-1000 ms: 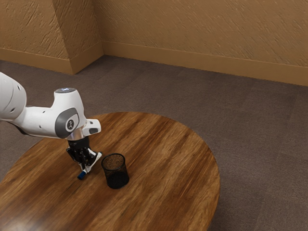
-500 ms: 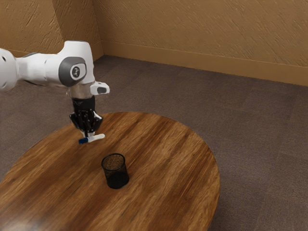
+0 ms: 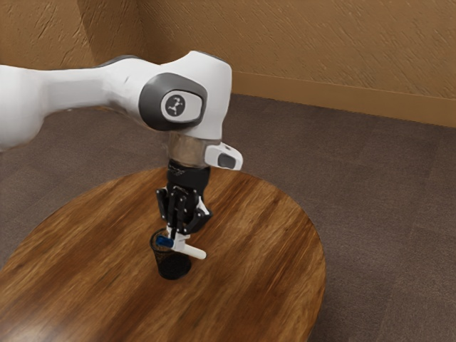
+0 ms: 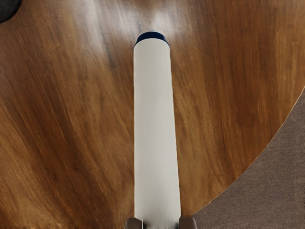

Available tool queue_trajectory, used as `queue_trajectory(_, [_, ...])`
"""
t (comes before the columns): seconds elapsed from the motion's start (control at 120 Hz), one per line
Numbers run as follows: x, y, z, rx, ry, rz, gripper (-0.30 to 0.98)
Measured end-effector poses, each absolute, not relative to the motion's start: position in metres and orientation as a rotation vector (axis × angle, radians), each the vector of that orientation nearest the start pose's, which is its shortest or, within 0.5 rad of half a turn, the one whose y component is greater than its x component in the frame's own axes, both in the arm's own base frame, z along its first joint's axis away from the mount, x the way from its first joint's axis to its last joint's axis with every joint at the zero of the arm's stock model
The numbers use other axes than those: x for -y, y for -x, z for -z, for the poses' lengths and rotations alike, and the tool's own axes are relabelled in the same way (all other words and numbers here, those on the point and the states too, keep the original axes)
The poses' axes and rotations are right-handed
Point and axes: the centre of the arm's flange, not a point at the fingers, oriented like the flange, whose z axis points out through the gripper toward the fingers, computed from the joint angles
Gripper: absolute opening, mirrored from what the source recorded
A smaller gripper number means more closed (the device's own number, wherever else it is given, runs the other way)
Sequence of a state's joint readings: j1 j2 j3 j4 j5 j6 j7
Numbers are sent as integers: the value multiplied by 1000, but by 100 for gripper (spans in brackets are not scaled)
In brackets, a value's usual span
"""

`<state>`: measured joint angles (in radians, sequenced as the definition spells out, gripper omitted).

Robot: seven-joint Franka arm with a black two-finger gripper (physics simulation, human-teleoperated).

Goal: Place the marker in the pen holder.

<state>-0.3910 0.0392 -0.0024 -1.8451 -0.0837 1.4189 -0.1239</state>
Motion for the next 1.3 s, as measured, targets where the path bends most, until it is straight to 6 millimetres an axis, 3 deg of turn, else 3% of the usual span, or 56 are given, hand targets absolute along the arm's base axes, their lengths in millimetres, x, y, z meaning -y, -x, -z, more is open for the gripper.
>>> queue_trajectory(0.075, [184,-485,-474,-301,3008,-731,-7])
queue_trajectory(0.167, [118,-507,-473,-76,3041,-753,-7])
queue_trajectory(0.208, [87,-515,-463,27,3044,-790,-7])
queue_trajectory(0.242, [73,-520,-446,79,3036,-844,-7])
queue_trajectory(0.283, [79,-524,-426,78,3023,-901,-7])
queue_trajectory(0.333, [97,-525,-416,41,3014,-923,-7])
queue_trajectory(0.425, [104,-534,-426,38,3033,-872,-6])
queue_trajectory(0.567, [85,-550,-437,106,3058,-823,-6])
queue_trajectory(0.75, [31,-572,-403,265,3050,-890,-6])
queue_trajectory(0.858, [18,-578,-367,308,3026,-977,-5])
queue_trajectory(0.942, [11,-583,-353,329,3025,-997,-3])
queue_trajectory(1.083, [12,-593,-345,335,3040,-1006,26])
queue_trajectory(1.15, [11,-605,-365,321,3079,-927,38])
queue_trajectory(1.2, [-2,-612,-397,335,3134,-793,44])
queue_trajectory(1.233, [-7,-612,-430,334,3171,-677,48])
queue_trajectory(1.3, [-14,-597,-515,318,3232,-403,53])
